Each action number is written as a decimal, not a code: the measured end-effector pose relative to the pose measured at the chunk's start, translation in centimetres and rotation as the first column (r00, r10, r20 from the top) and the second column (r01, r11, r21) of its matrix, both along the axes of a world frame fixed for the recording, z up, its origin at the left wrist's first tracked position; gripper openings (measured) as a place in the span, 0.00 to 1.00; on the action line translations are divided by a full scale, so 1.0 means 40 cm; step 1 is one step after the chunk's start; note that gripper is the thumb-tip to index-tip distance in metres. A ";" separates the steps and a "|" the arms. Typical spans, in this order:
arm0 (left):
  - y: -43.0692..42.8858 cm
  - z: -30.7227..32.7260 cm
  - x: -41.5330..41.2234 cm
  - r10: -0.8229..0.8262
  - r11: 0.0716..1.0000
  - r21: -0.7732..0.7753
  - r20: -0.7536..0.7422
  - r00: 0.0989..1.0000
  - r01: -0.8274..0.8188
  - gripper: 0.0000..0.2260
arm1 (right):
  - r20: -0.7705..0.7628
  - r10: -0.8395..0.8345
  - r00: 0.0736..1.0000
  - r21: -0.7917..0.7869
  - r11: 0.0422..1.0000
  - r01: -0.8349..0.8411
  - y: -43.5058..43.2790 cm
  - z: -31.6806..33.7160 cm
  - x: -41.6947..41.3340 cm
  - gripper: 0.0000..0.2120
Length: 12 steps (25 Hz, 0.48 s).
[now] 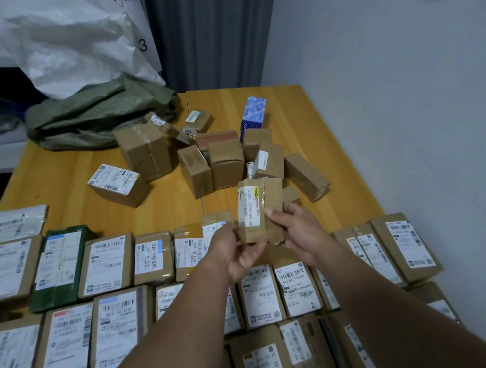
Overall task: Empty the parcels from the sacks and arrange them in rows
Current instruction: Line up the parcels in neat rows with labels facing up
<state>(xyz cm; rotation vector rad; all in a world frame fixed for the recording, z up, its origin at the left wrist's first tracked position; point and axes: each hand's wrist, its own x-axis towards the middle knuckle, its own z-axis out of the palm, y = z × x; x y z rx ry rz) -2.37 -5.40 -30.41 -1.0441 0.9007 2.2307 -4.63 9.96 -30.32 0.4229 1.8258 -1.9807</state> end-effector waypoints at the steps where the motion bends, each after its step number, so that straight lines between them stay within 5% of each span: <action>1: 0.001 -0.008 0.002 -0.065 0.994 -0.087 -0.013 0.998 0.064 0.14 | 0.013 -0.017 1.000 0.049 0.999 0.017 -0.001 -0.002 -0.002 0.15; 6: -0.048 -0.107 -0.022 -0.180 0.738 -0.661 -0.003 0.984 0.133 0.06 | 0.131 -0.018 0.991 0.243 0.970 -0.015 0.009 -0.067 -0.040 0.12; 12: -0.081 -0.182 -0.070 -0.458 0.390 -0.887 0.045 0.888 0.246 0.12 | 0.257 0.119 0.959 0.374 0.903 -0.213 0.029 -0.217 -0.109 0.11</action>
